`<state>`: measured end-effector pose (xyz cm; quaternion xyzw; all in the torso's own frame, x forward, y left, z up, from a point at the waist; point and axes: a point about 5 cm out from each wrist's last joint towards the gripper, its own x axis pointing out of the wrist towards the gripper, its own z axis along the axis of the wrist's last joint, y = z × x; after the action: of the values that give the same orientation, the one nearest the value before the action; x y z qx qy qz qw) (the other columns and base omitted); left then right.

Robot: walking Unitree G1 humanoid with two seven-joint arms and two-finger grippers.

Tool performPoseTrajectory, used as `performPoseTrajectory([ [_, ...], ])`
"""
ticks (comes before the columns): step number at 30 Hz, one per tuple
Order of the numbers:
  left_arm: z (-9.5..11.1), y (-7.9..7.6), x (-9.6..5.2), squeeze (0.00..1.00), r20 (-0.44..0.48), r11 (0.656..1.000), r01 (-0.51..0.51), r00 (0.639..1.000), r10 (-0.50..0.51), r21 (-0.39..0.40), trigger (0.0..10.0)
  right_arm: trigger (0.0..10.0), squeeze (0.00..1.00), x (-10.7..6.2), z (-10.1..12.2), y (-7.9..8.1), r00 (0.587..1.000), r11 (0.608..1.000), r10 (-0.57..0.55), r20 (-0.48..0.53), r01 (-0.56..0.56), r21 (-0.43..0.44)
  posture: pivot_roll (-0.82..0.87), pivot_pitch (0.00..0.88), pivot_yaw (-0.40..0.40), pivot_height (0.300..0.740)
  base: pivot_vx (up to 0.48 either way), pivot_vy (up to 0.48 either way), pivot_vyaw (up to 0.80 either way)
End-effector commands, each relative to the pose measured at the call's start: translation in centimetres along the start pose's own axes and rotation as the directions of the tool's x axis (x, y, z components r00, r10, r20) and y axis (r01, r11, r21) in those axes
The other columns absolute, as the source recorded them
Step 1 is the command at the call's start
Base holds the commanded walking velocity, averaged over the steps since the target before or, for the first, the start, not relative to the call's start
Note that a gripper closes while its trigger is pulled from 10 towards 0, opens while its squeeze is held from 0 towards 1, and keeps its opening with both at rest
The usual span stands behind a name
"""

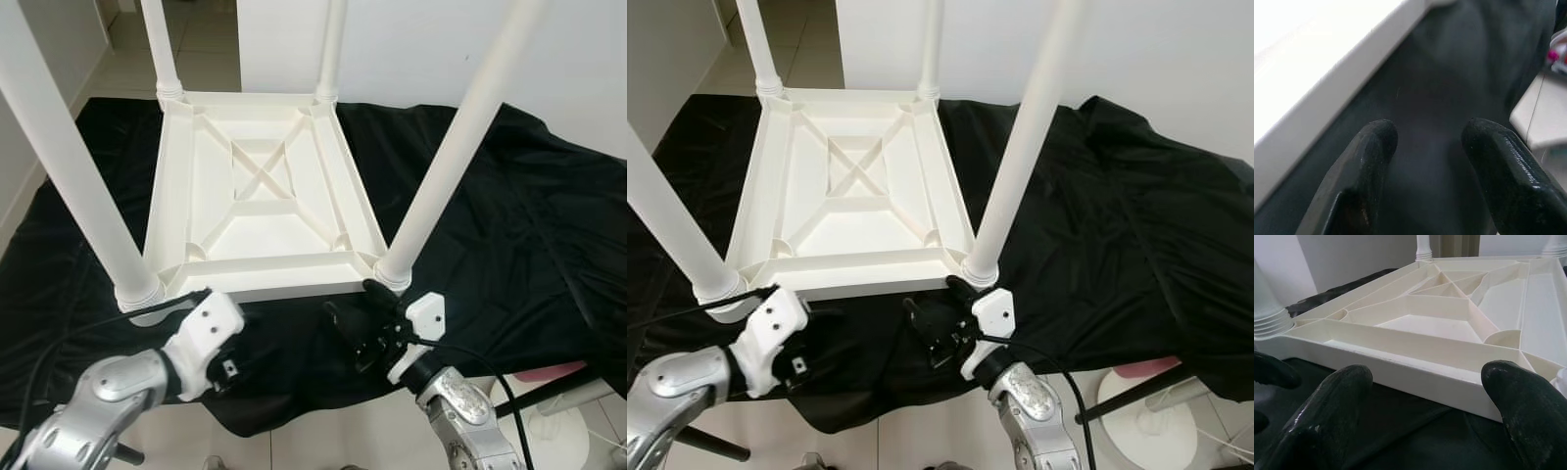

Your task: Building children table

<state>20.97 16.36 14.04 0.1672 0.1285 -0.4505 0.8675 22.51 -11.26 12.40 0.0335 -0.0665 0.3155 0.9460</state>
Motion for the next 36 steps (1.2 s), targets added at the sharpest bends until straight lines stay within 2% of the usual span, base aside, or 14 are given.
performPoseTrajectory([
  [1,-0.4,0.7,-1.8,0.0,-0.048,0.996,0.092,0.995,-0.092,-0.005,10.0,10.0,0.0,0.4,-0.2,0.3,0.999,0.999,0.034,-0.01,-0.034,0.024,0.02,0.052,-0.077,0.74,0.0,0.0,0.0],
  [6,-1.0,2.0,-3.5,0.0,-0.116,0.999,0.049,0.992,-0.049,-0.006,10.0,10.0,0.0,1.2,0.0,0.1,1.0,0.999,0.026,0.007,-0.026,0.022,0.03,0.05,-0.072,0.74,0.0,0.0,0.0],
  [11,-1.8,4.4,-5.9,0.0,-0.189,0.999,-0.046,0.981,0.046,0.001,10.0,10.0,0.0,2.8,0.6,-1.9,0.997,0.998,-0.048,0.055,0.046,0.035,0.04,0.043,-0.065,0.74,0.0,0.0,0.0],
  [18,-3.2,6.5,-8.1,0.0,-0.28,0.989,-0.145,0.95,0.141,0.007,10.0,10.0,0.0,3.4,0.7,-3.2,0.995,0.997,-0.08,0.058,0.079,0.016,0.05,0.038,-0.057,0.74,0.0,0.0,0.0],
  [20,-3.4,7.5,-9.3,0.0,-0.308,0.982,-0.186,0.934,0.183,0.019,10.0,10.0,0.0,3.4,0.8,-4.1,0.989,0.992,-0.129,0.066,0.129,0.015,0.06,0.037,-0.056,0.74,0.0,0.0,0.0],
  [23,-3.4,8.2,-10.0,0.0,-0.318,0.974,-0.221,0.922,0.222,0.04,10.0,10.0,0.0,3.3,0.8,-4.9,0.982,0.984,-0.178,0.07,0.178,0.012,0.06,0.037,-0.055,0.74,0.0,0.0,0.0],
  [25,-3.0,10.2,-11.1,0.0,-0.3,0.942,-0.322,0.893,0.335,0.095,10.0,10.0,0.0,3.0,0.7,-6.0,0.962,0.965,-0.261,0.074,0.262,0.002,0.06,0.04,-0.051,0.74,0.0,0.0,0.0],
  [27,-2.9,10.5,-11.2,0.0,-0.292,0.935,-0.339,0.888,0.354,0.102,10.0,10.0,0.0,3.0,0.7,-6.1,0.96,0.963,-0.269,0.074,0.27,0.001,0.06,0.04,-0.051,0.74,0.0,0.0,0.0],
  [28,-2.3,12.4,-11.7,0.0,-0.249,0.887,-0.433,0.852,0.461,0.161,10.0,10.0,0.0,2.8,0.5,-6.8,0.943,0.945,-0.326,0.072,0.326,0.007,0.06,0.041,-0.051,0.74,0.0,0.0,0.0],
  [29,-2.0,13.2,-11.8,0.0,-0.223,0.866,-0.465,0.838,0.497,0.182,10.0,10.0,0.0,2.7,0.4,-7.1,0.936,0.938,-0.345,0.073,0.346,0.002,0.06,0.042,-0.049,0.74,0.0,0.0,0.0],
  [31,-1.7,13.6,-11.8,0.0,-0.206,0.854,-0.484,0.831,0.517,0.194,10.0,10.0,0.0,2.7,0.4,-7.2,0.932,0.934,-0.356,0.074,0.357,-0.002,0.06,0.042,-0.049,0.74,0.0,0.0,0.0],
  [33,-0.4,14.6,-11.4,0.0,-0.123,0.826,-0.531,0.822,0.556,0.189,10.0,10.0,0.0,2.6,0.2,-7.6,0.923,0.924,-0.378,0.067,0.381,-0.03,0.06,0.044,-0.041,0.74,0.0,0.0,0.0],
  [35,-0.1,14.9,-11.3,0.0,-0.102,0.82,-0.542,0.819,0.565,0.186,10.0,10.0,0.0,2.6,0.2,-7.7,0.921,0.922,-0.384,0.065,0.386,-0.036,0.06,0.044,-0.041,0.74,0.0,0.0,0.0],
  [36,1.4,15.6,-10.2,0.0,-0.006,0.804,-0.567,0.816,0.577,0.181,10.0,10.0,0.0,2.5,0.0,-8.2,0.909,0.91,-0.412,0.062,0.414,-0.021,0.06,0.047,-0.035,0.74,0.0,0.0,0.0],
])
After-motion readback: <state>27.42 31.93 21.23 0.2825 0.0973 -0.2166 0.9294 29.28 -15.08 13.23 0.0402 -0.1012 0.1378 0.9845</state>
